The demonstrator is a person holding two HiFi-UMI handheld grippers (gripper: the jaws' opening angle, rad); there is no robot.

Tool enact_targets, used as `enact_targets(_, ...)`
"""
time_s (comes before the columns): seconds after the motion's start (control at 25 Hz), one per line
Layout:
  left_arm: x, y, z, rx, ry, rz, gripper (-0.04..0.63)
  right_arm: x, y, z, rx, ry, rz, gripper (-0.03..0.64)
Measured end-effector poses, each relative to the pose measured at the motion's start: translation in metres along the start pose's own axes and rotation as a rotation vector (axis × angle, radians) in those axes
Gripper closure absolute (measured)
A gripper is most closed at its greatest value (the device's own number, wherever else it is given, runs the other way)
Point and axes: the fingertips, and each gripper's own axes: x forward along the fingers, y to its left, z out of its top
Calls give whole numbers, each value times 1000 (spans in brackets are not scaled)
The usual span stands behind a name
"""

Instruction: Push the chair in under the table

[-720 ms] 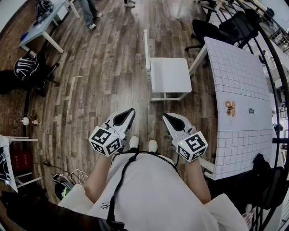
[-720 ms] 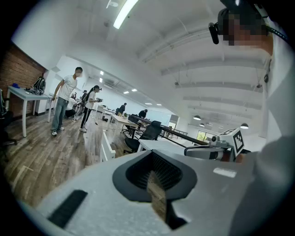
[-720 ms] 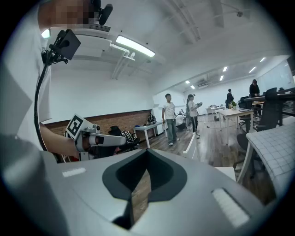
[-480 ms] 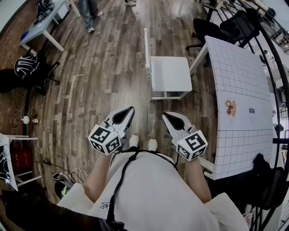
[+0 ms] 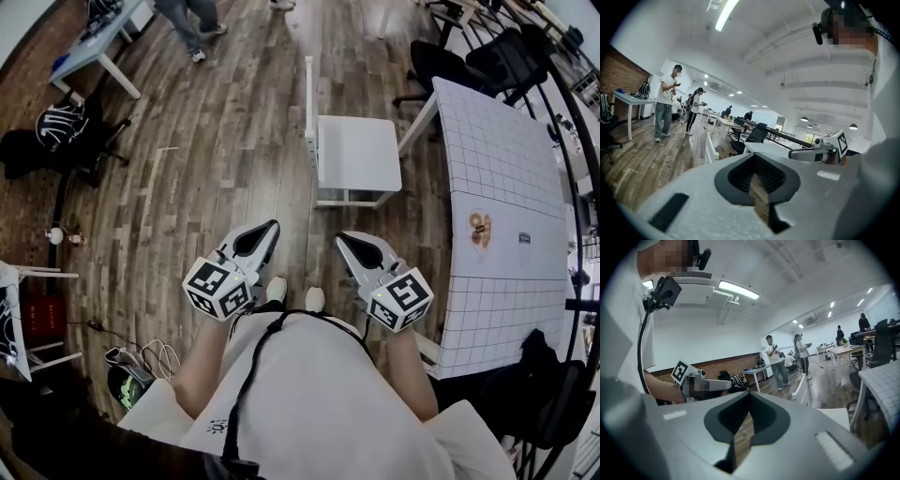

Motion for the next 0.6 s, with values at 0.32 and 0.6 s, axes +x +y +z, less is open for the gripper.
enact_targets(0.32, -4, -20, -3, -5, 4, 66, 588, -17, -11, 2, 17, 11, 38, 611)
enact_targets(0.6, -12, -15, -5, -14, 2, 101, 588, -9, -9, -4, -11, 42, 62, 611)
